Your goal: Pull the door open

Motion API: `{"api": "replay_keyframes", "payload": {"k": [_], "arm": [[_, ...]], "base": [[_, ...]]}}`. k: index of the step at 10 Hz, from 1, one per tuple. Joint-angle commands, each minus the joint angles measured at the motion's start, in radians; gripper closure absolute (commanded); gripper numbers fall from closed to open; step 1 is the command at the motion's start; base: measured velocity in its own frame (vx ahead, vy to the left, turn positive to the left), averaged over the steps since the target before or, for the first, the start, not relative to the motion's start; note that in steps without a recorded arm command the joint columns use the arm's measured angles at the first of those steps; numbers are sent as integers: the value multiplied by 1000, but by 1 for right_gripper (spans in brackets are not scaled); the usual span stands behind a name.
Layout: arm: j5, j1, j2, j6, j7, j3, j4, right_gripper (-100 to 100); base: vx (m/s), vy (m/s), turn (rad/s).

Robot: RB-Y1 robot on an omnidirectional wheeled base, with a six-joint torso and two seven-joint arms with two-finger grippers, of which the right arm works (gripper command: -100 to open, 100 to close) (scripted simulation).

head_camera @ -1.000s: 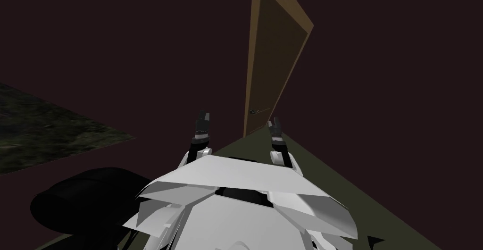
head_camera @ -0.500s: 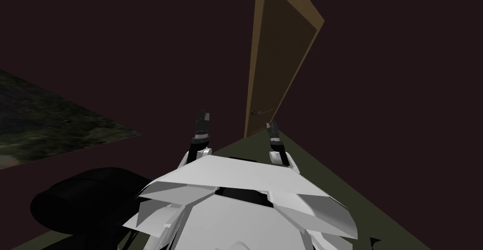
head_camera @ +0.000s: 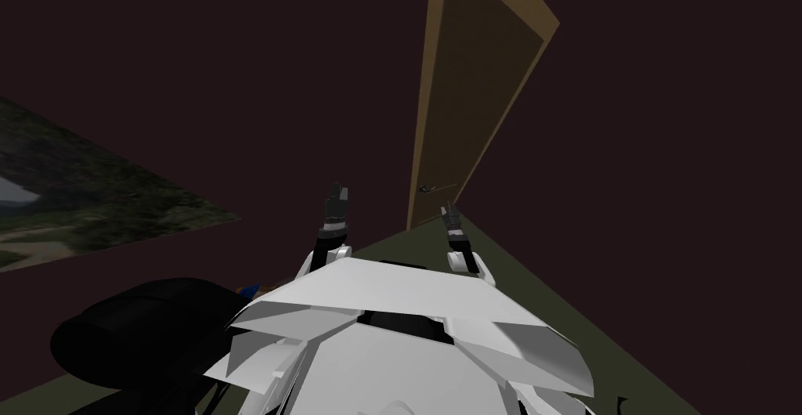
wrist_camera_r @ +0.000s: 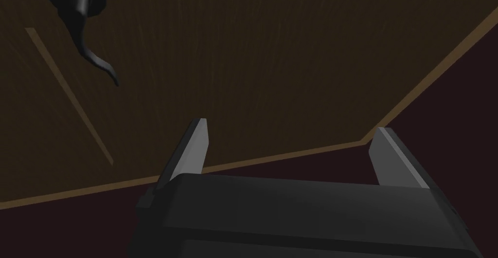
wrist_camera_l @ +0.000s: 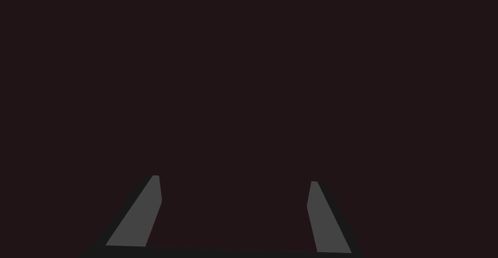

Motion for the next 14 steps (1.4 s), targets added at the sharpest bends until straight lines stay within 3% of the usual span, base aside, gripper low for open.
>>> {"api": "replay_keyframes", "payload": {"k": [1, 2, 4, 5, 7, 11, 14], "arm": [[-2, -22, -10, -17, -7, 5, 50, -100], [-2, -22, -10, -17, -7, 5, 63, -100], [-7, -55, -31, -37, -22, 12, 134, -100], [-7, -55, -31, -37, -22, 12, 153, -100], [-12, -88, -52, -57, -36, 19, 220, -100], [-16, -119, -72, -77, -49, 27, 323, -100], [-18, -134, -81, -86, -56, 30, 368, -100]], "base": [[39, -45, 136], [30, -45, 65], [41, -57, 167], [41, -64, 73], [45, -69, 145], [40, -48, 101], [29, -45, 77]]}}
